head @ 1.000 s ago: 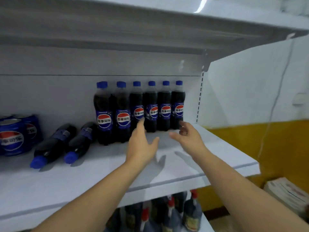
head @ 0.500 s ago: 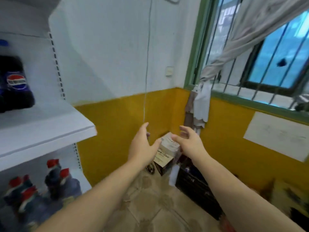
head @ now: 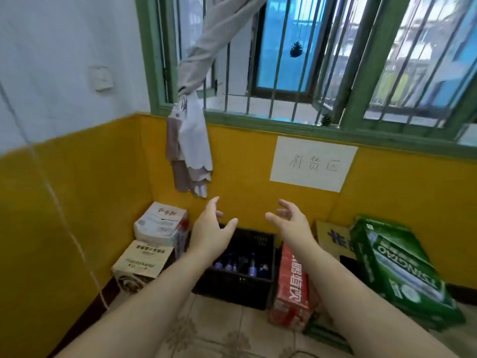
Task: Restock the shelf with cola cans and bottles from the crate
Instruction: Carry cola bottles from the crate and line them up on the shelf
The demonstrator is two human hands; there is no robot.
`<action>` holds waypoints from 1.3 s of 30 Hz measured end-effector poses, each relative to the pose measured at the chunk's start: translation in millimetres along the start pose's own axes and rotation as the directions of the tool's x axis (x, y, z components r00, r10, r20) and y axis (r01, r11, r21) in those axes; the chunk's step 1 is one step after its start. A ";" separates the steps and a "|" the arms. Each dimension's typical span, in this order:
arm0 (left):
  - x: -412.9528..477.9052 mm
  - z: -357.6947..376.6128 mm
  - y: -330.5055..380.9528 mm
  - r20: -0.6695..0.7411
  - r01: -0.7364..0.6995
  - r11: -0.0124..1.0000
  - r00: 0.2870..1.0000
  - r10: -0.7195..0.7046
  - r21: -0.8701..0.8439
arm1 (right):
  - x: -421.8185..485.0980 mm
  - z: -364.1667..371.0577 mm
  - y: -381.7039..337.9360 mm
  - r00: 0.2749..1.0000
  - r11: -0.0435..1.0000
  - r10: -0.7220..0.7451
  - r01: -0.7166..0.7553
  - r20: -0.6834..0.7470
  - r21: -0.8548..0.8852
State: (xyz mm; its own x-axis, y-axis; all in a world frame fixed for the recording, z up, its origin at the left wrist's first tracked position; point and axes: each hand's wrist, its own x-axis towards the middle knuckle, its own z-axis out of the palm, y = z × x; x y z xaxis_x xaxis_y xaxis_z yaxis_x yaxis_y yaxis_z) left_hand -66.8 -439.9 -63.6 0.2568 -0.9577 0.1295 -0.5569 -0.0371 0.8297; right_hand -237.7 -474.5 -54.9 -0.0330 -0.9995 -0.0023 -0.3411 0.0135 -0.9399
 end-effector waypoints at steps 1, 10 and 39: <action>20.2 3.9 -1.9 0.029 0.001 1.000 1.000 -0.001 0.005 | 16.7 0.8 2.1 1.000 1.000 0.025 -0.025 -0.014 -0.008; 167.5 64.9 -34.7 0.225 0.055 0.998 0.973 -0.048 -0.025 | 135.7 4.0 55.4 0.973 0.978 0.210 -0.211 -0.100 0.001; 389.8 297.3 -405.5 0.363 0.446 0.863 0.783 -0.505 0.237 | 441.8 238.4 439.6 0.698 0.723 0.688 -0.636 0.197 -0.270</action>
State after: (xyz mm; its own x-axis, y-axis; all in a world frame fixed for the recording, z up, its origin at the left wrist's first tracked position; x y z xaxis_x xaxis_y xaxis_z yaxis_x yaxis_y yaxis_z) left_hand 24.3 -883.0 -511.0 0.1958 -0.8349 -0.5144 -0.5535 -0.5271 0.6448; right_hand -178.4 -917.4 -550.4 -0.0730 -0.6944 -0.7159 -0.4795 0.6538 -0.5853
